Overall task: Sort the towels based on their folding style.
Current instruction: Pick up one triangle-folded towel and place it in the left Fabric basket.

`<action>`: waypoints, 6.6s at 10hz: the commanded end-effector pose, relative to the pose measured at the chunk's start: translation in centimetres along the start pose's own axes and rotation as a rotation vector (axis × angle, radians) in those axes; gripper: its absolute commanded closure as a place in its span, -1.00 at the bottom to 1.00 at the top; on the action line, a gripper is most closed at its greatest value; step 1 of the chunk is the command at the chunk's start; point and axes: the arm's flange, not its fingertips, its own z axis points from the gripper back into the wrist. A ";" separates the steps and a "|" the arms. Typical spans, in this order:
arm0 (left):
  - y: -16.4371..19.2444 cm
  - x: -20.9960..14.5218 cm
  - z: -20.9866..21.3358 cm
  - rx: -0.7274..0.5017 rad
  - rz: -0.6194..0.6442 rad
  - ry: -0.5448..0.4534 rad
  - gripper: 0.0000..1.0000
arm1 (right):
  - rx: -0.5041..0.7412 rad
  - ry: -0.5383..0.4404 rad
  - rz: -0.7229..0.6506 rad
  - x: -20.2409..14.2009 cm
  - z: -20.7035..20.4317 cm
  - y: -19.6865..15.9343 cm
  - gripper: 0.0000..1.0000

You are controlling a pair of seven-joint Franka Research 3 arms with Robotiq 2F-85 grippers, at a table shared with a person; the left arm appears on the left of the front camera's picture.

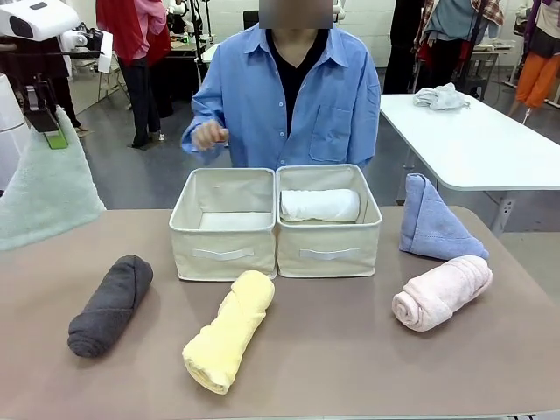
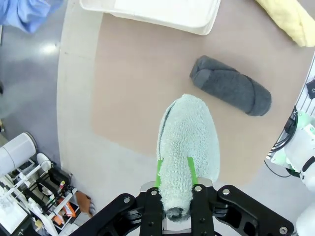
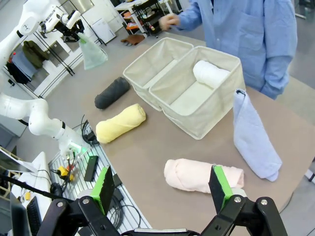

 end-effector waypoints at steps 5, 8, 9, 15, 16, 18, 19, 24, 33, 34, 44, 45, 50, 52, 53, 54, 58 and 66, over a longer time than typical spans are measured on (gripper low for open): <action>0.5 -15.6 1.6 -0.009 0.267 0.027 0.66 | 0.012 -0.011 0.008 -0.1 0.0 0.1 -1.00; -0.7 -19.0 1.3 0.000 0.325 0.039 0.66 | 0.012 -0.011 0.008 -0.1 0.0 0.1 -1.00; -0.2 -19.2 1.2 -0.005 0.327 0.037 0.66 | 0.012 -0.011 0.008 -0.1 0.0 0.1 -1.00; 0.1 -19.0 0.9 -0.004 0.321 0.018 0.66 | 0.012 -0.011 0.008 -0.1 0.0 0.1 -1.00; 0.1 -18.6 0.9 -0.006 0.313 0.015 0.66 | 0.012 -0.011 0.008 -0.1 0.0 0.1 -1.00; 0.1 -16.5 1.5 -0.009 0.269 -0.046 0.66 | 0.012 -0.011 0.008 -0.1 0.0 0.1 -1.00; 0.1 -13.7 2.2 0.002 0.219 -0.083 0.66 | 0.012 -0.011 0.008 -0.1 0.0 0.1 -1.00; -2.5 2.4 3.6 -0.038 -0.121 -0.098 0.66 | 0.012 -0.011 0.008 -0.1 0.0 0.1 -1.00; -3.7 6.0 2.8 -0.015 -0.132 -0.104 0.66 | 0.012 -0.011 0.008 -0.1 0.0 0.1 -1.00; -3.6 7.5 3.1 0.008 -0.162 -0.107 0.66 | 0.012 -0.011 0.008 -0.1 0.0 0.1 -1.00; -2.4 17.6 1.1 -0.042 -0.201 -0.072 0.66 | 0.012 -0.011 0.008 -0.1 0.0 0.1 -1.00; -2.1 18.6 0.1 -0.055 -0.211 -0.067 0.66 | 0.012 -0.011 0.008 -0.1 0.0 0.1 -1.00; -4.2 4.7 5.2 -0.001 -0.273 0.107 0.66 | 0.012 -0.011 0.008 -0.1 0.0 0.1 -1.00; -5.2 -3.0 5.9 0.009 -0.123 0.122 0.66 | 0.012 -0.011 0.008 -0.1 0.0 0.1 -1.00; -6.2 -4.0 5.4 0.016 -0.115 0.097 0.66 | 0.012 -0.011 0.008 -0.1 0.0 0.1 -1.00; -6.4 -5.0 5.6 0.016 -0.088 0.091 0.66 | 0.012 -0.011 0.008 -0.1 0.0 0.1 -1.00; -6.3 -6.1 4.9 0.028 -0.063 0.081 0.66 | 0.012 -0.011 0.008 -0.1 0.0 0.1 -1.00; -5.7 -5.4 4.6 0.012 -0.074 0.076 0.66 | 0.012 -0.011 0.008 -0.1 0.0 0.1 -1.00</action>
